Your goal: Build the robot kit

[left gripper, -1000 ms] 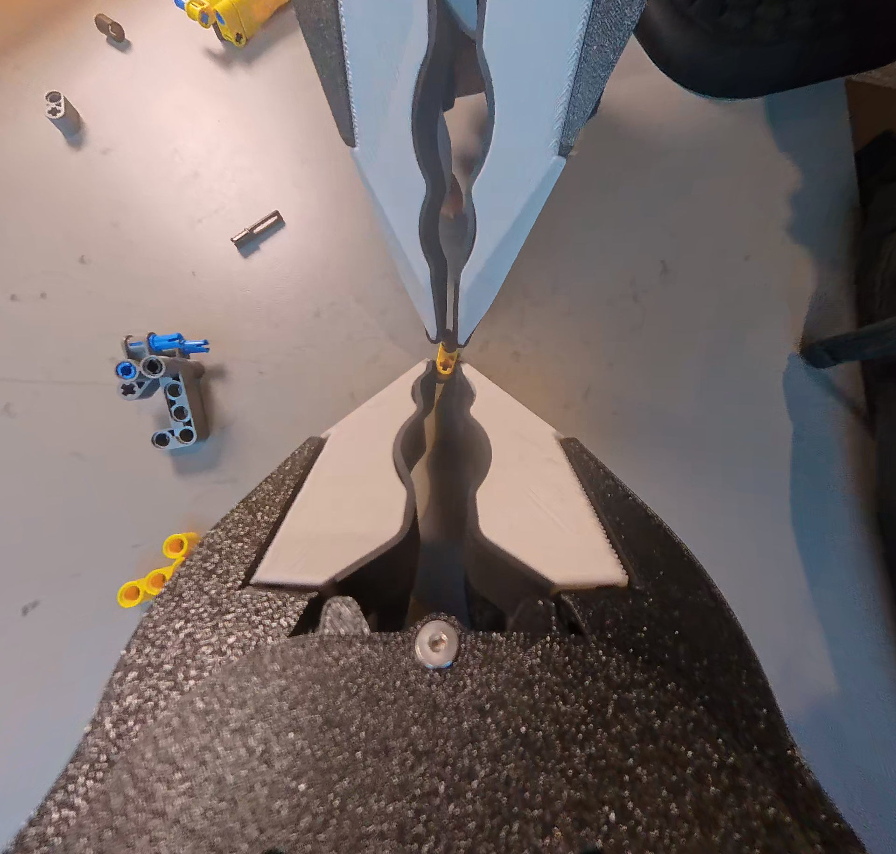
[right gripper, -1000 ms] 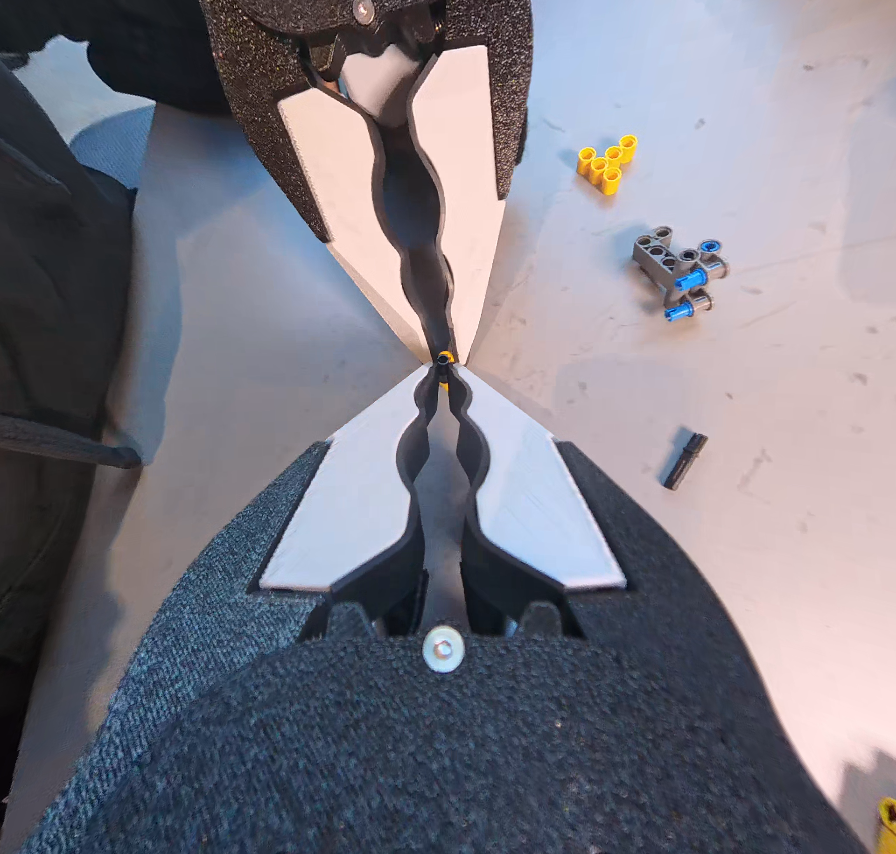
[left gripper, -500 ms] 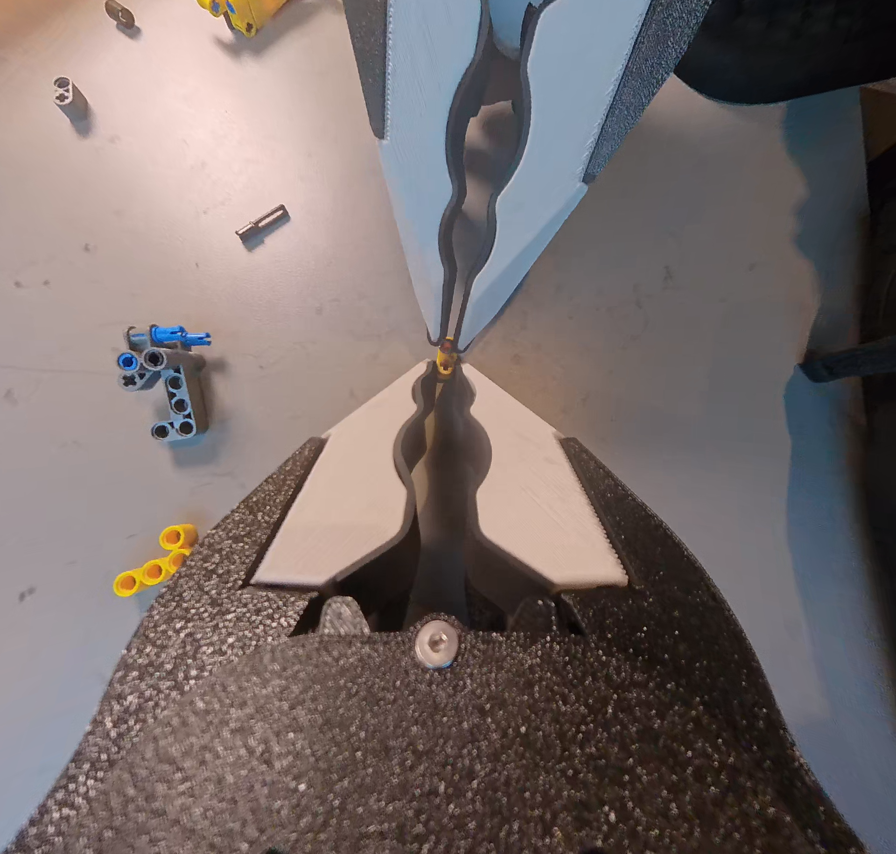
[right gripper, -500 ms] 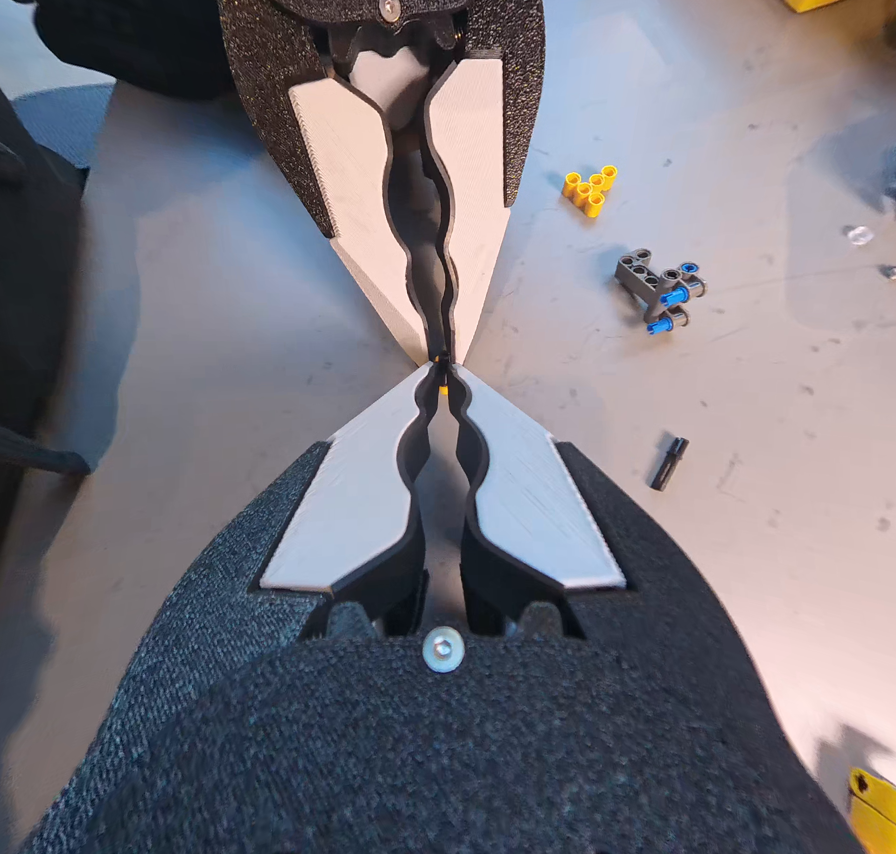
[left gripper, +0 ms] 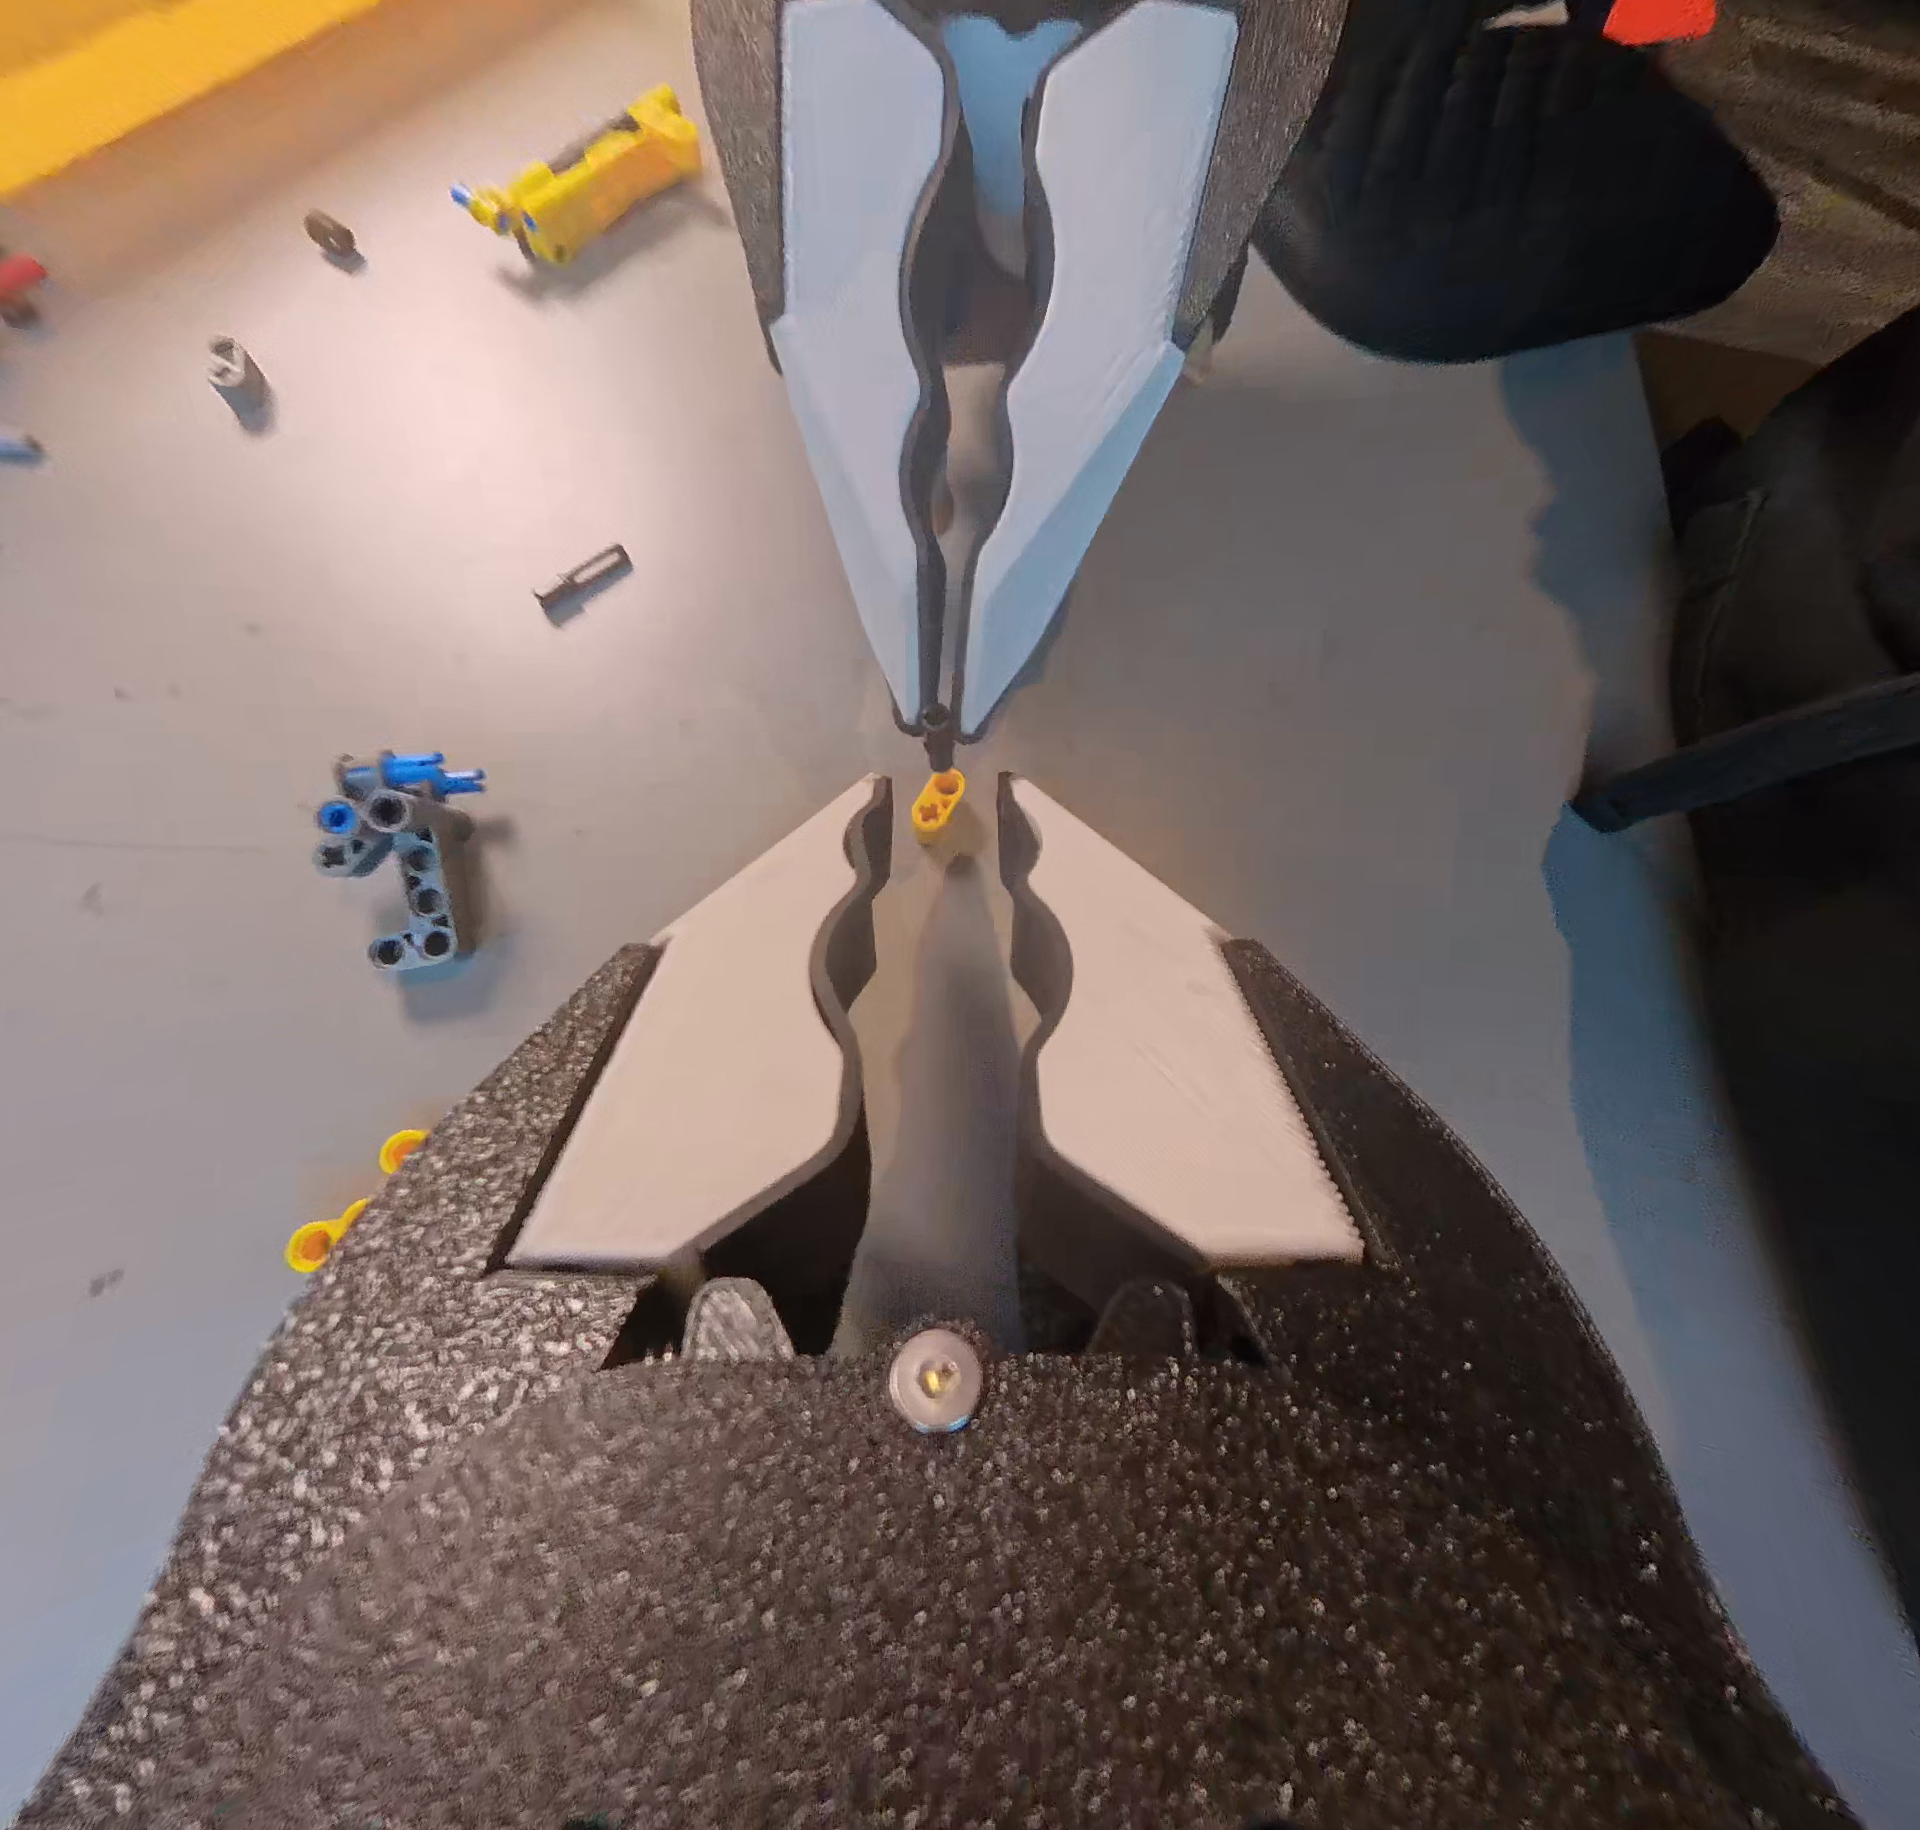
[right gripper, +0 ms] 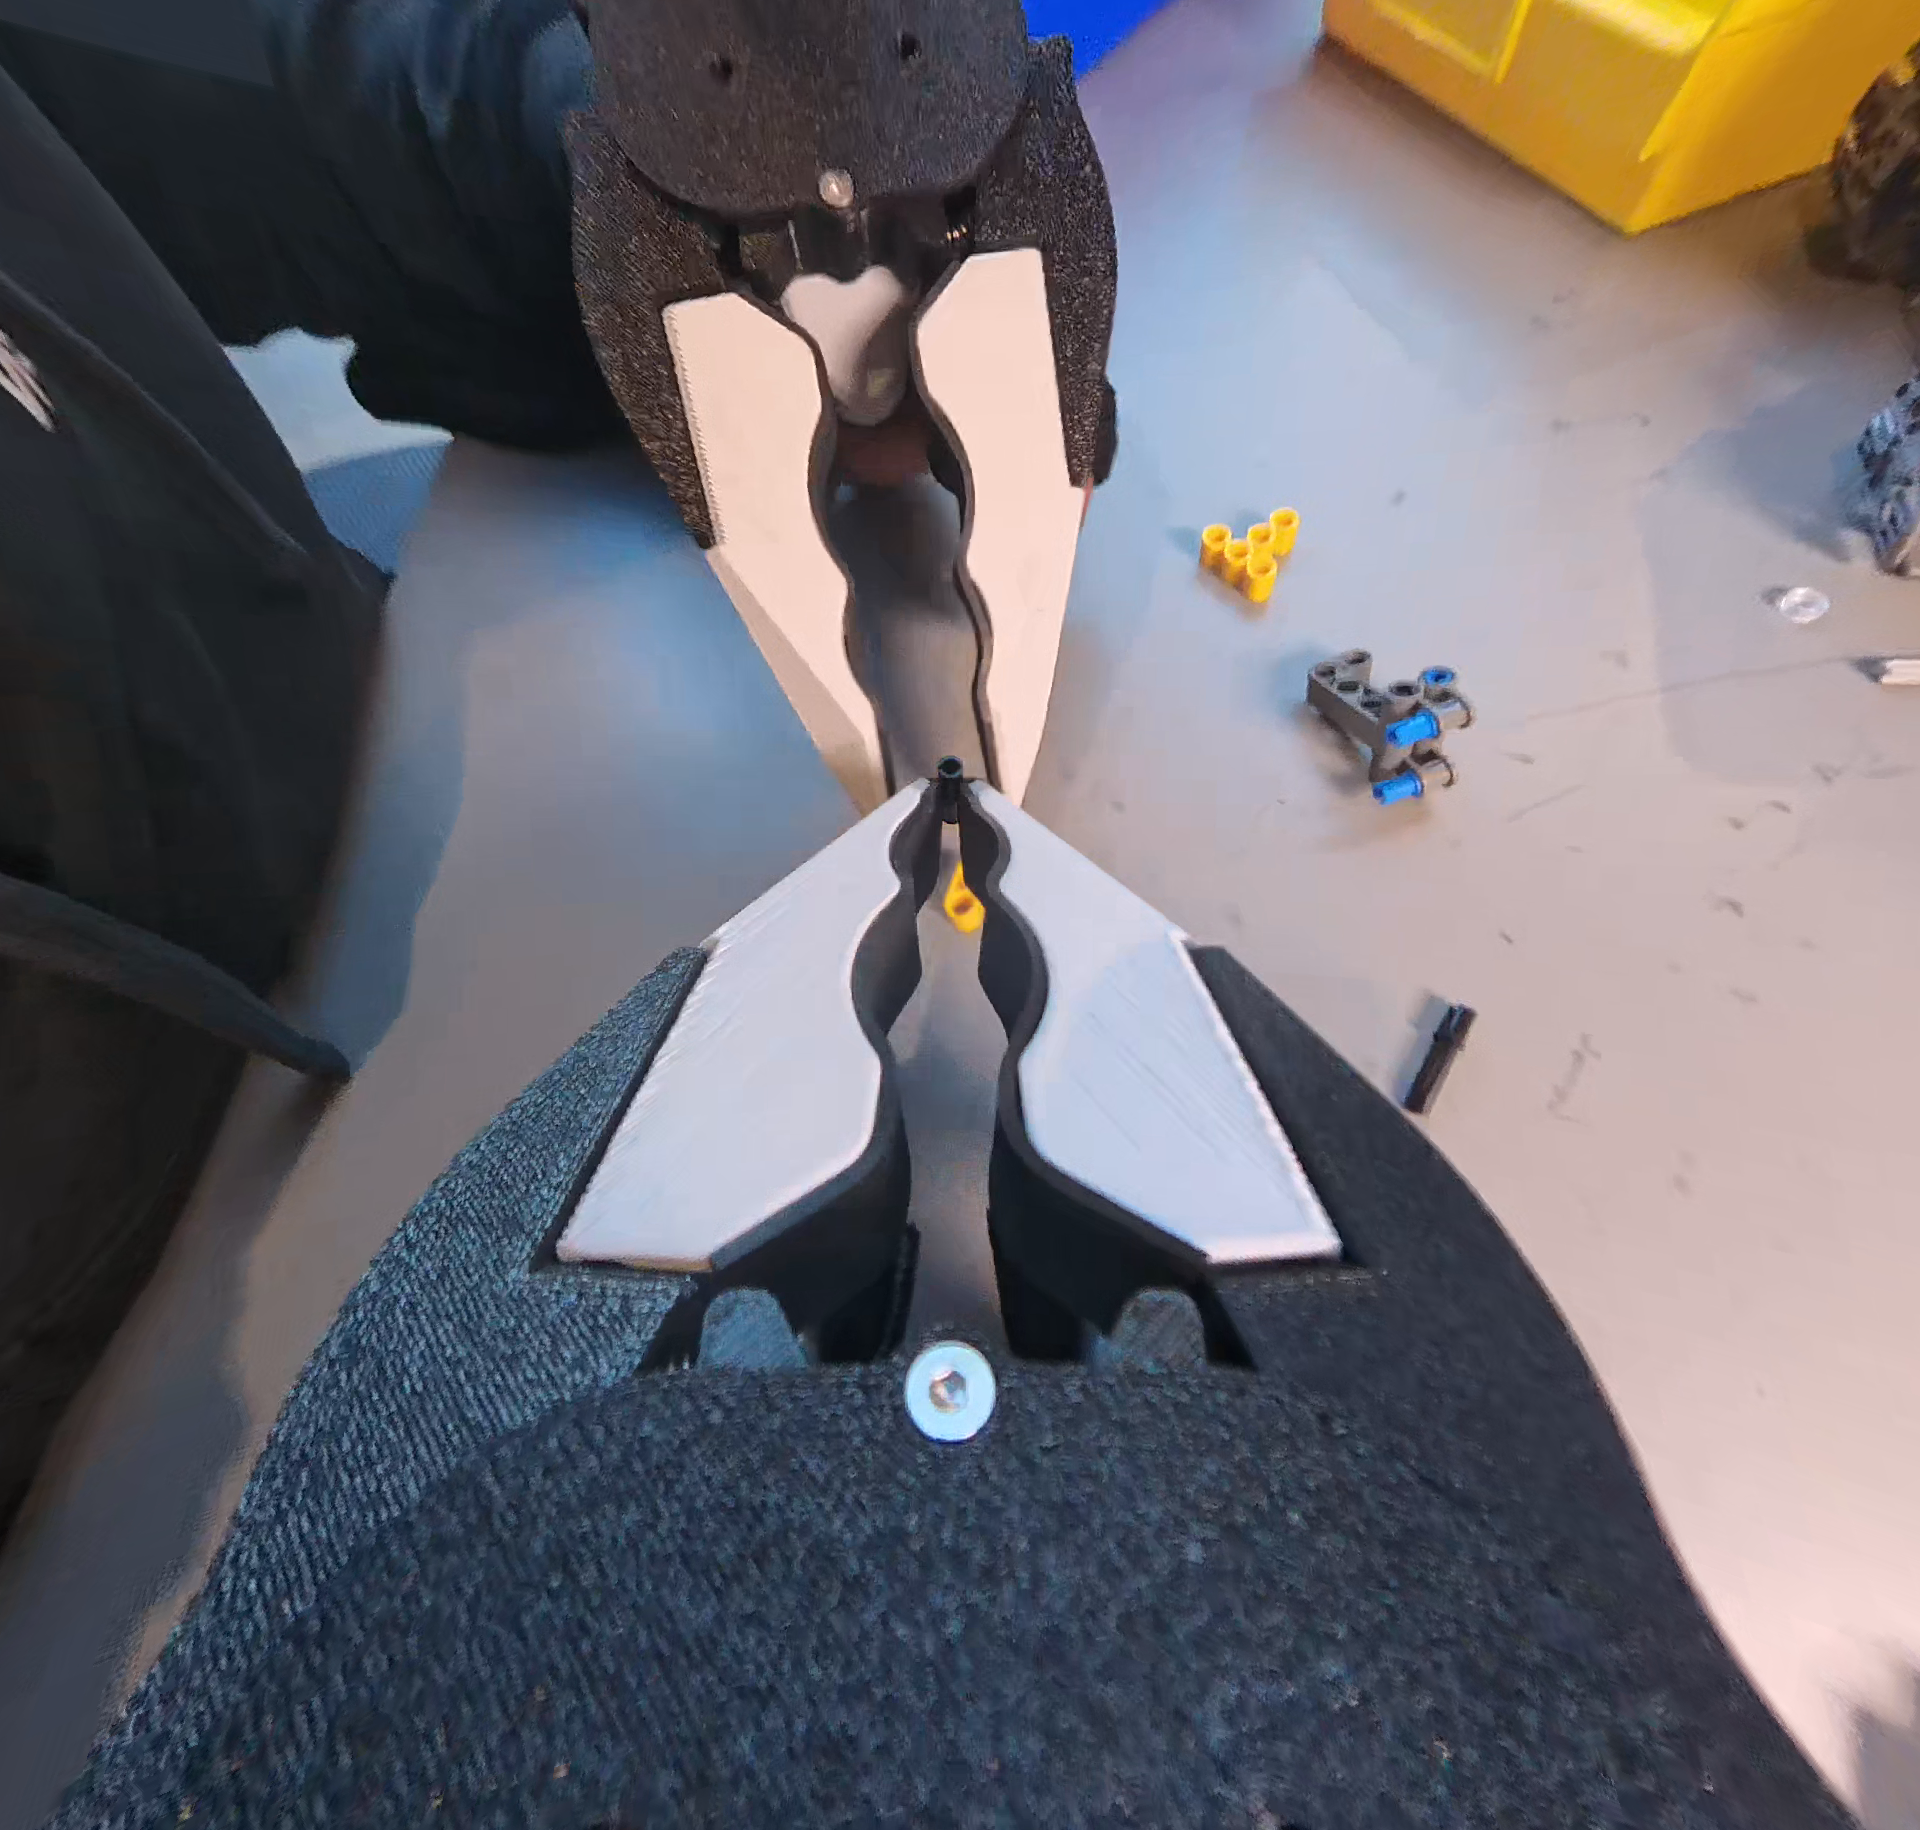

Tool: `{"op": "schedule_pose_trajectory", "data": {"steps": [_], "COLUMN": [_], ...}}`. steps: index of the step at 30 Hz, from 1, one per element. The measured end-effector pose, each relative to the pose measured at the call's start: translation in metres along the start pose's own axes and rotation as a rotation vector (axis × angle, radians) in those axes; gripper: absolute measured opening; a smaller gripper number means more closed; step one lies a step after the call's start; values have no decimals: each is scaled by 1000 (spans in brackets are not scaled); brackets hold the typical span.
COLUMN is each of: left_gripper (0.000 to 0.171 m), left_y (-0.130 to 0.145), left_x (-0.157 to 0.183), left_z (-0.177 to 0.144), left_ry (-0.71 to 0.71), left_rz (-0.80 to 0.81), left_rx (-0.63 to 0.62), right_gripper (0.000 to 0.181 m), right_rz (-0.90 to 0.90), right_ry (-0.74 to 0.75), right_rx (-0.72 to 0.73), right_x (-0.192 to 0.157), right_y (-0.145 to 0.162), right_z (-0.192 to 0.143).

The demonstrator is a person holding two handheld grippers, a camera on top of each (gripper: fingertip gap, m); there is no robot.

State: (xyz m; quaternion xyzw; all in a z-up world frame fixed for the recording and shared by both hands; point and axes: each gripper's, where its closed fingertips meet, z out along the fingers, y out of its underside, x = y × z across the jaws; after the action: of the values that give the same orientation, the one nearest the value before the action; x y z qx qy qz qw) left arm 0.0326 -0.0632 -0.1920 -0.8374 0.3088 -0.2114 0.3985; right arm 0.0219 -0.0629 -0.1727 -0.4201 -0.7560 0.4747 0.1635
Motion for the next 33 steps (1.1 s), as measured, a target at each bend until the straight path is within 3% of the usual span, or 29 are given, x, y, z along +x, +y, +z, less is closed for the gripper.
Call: {"op": "schedule_pose_trajectory", "data": {"steps": [4,10,17,24,33], "left_gripper": [11,4,3,3,3], "left_y": [-18,-19,-3,5,1], "left_x": [1,3,4,6,7], "left_z": [-13,-16,-9,-4,-7], "left_ry": [-13,-20,-20,-13,12], "left_rz": [44,98,148,159,127], "left_rx": [96,92,-1,-49,-10], "right_gripper": [3,4,14,9,4], "right_rz": [30,60,-136,-305,-310], "right_ry": [-23,-72,-59,-27,-27], "right_rx": [70,98,-74,-243,-258], "right_x": [-3,-8,-15,-13,-10], "right_y": [-14,-17,-7,3,0], "right_z": [-1,-3,4,10,7]}}
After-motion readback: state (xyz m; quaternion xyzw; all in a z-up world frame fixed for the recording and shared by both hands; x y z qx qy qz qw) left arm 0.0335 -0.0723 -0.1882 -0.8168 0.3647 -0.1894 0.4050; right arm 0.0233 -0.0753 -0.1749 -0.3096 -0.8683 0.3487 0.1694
